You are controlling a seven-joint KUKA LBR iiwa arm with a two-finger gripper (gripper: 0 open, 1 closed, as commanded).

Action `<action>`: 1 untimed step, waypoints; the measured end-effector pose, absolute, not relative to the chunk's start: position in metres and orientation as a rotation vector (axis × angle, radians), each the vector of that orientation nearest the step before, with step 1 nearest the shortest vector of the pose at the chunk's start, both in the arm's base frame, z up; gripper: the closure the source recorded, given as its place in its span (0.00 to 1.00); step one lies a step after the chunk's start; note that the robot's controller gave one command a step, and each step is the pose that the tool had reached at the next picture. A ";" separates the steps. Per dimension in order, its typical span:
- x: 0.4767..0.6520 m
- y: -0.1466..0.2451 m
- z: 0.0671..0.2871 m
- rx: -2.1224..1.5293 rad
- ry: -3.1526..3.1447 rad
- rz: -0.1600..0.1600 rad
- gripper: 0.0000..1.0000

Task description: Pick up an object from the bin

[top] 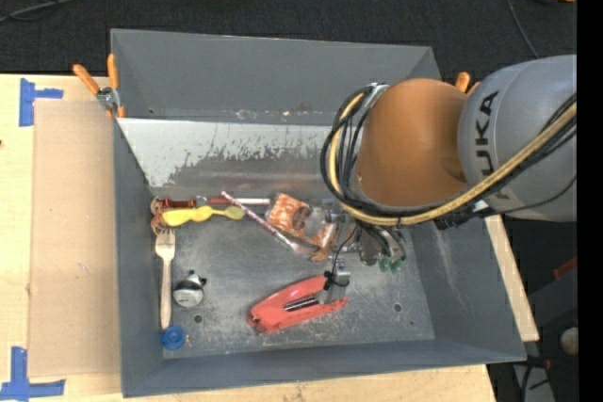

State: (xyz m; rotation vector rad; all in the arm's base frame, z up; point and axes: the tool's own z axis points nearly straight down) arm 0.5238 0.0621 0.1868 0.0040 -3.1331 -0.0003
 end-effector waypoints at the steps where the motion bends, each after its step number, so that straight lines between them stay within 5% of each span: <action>1: 0.525 0.062 0.190 0.001 -3.140 -0.001 0.00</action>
Offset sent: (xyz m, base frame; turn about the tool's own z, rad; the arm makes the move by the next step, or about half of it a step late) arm -0.0107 0.0014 -0.0945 -0.0952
